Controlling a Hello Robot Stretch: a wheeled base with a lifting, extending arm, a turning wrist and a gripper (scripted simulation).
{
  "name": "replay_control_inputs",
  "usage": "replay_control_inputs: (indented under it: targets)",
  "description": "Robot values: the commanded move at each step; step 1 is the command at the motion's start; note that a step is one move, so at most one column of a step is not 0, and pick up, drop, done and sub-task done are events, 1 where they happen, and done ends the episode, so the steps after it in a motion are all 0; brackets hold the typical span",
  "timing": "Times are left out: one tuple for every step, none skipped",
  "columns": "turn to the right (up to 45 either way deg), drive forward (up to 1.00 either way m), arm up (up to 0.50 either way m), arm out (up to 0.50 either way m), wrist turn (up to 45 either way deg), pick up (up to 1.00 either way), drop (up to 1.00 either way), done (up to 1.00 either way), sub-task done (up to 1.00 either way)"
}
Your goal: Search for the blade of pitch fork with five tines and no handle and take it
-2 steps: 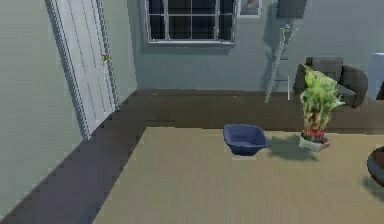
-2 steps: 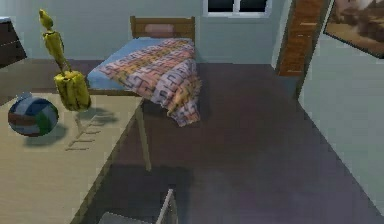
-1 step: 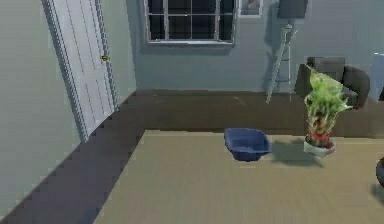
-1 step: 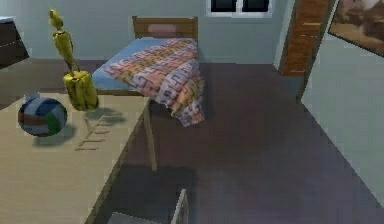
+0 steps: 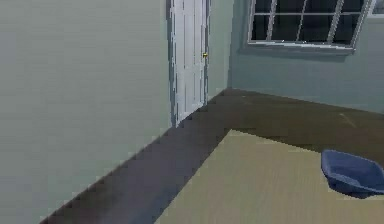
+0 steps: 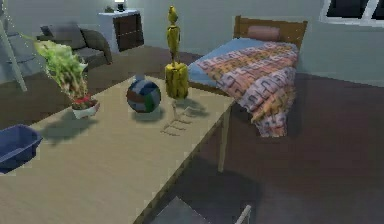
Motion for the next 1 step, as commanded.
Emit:
replay_control_inputs:
  targets:
    - [45.0, 0.0, 0.0, 0.0, 0.0, 0.0, 0.0, 0.0, 0.0]
